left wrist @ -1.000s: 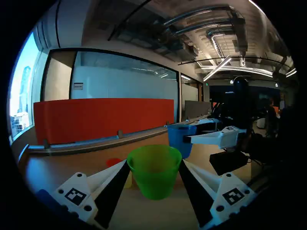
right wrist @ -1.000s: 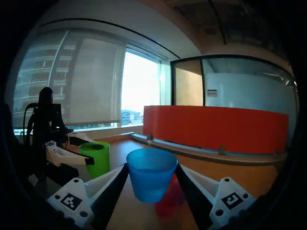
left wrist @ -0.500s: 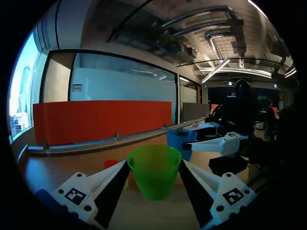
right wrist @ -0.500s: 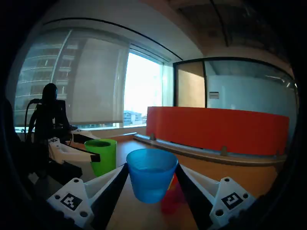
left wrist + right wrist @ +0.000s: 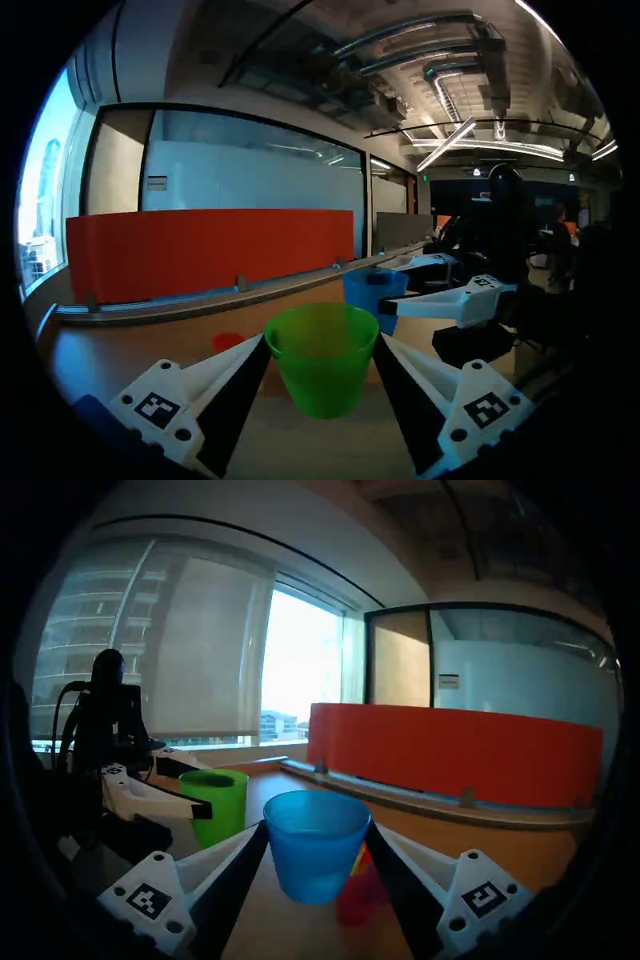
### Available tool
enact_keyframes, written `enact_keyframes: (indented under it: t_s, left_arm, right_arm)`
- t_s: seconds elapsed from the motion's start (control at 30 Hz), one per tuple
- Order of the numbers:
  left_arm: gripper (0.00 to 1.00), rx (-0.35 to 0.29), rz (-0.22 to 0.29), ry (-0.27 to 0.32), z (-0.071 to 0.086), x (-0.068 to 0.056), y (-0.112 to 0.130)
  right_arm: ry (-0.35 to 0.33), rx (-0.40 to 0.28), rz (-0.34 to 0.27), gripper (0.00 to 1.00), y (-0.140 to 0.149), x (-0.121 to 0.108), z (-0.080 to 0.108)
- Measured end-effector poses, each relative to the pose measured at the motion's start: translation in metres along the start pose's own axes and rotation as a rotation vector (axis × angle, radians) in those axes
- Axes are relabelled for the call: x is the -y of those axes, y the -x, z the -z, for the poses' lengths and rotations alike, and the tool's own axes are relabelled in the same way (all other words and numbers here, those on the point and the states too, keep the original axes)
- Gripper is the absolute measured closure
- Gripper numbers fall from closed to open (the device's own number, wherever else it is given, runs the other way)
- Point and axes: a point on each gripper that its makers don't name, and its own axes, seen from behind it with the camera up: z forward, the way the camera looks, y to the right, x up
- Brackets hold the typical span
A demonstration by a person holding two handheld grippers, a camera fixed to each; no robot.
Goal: Pour water
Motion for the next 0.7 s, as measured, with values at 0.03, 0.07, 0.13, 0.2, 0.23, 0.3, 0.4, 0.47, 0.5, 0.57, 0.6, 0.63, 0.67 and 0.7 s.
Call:
enact_keyframes:
  t_s: [0.03,0.07,0.13,0.2,0.23,0.3,0.4,0.47,0.5,0.57,0.6,0.63,0.67,0.7]
  left_arm:
    - [0.13,0.003,-0.002,0.004,0.000,-0.001,0.000]
    - [0.13,0.006,-0.005,0.009,0.000,-0.003,0.001]
    - [0.13,0.011,-0.009,0.016,0.000,-0.005,0.001]
    - [0.13,0.016,-0.014,0.023,0.000,-0.007,0.002]
    - [0.13,0.018,-0.016,0.026,0.000,-0.007,0.003]
    - [0.13,0.024,-0.019,0.033,0.000,-0.009,0.004]
    - [0.13,0.035,-0.021,0.042,-0.001,-0.011,0.007]
    - [0.13,0.039,-0.021,0.048,-0.001,-0.012,0.008]
    - [0.13,0.041,-0.020,0.050,-0.001,-0.013,0.008]
    - [0.13,0.044,-0.018,0.055,0.000,-0.014,0.009]
    - [0.13,0.046,-0.016,0.057,0.000,-0.014,0.009]
    - [0.13,0.047,-0.015,0.060,0.000,-0.015,0.009]
    - [0.13,0.049,-0.013,0.063,0.000,-0.016,0.010]
    - [0.13,0.050,-0.011,0.065,0.001,-0.016,0.010]
  right_arm:
    - [-0.003,0.002,0.004,0.10,0.000,0.001,0.000]
    - [-0.006,0.005,0.009,0.10,0.000,0.002,-0.001]
    - [-0.016,0.007,0.021,0.10,-0.001,0.004,-0.001]
    - [-0.026,0.008,0.034,0.10,-0.003,0.005,-0.001]
    - [-0.030,0.008,0.041,0.10,-0.004,0.006,-0.002]
    - [-0.039,0.009,0.056,0.10,-0.006,0.007,-0.002]
    - [-0.053,0.011,0.081,0.10,-0.008,0.007,-0.002]
    - [-0.064,0.013,0.099,0.10,-0.010,0.007,-0.002]
    - [-0.070,0.014,0.111,0.10,-0.011,0.007,-0.002]
    - [-0.084,0.017,0.136,0.10,-0.012,0.007,-0.001]
    - [-0.089,0.019,0.150,0.10,-0.013,0.007,-0.001]
    - [-0.094,0.021,0.164,0.10,-0.013,0.007,-0.001]
    - [-0.100,0.023,0.179,0.10,-0.014,0.007,-0.001]
    - [-0.105,0.027,0.193,0.10,-0.015,0.007,-0.001]
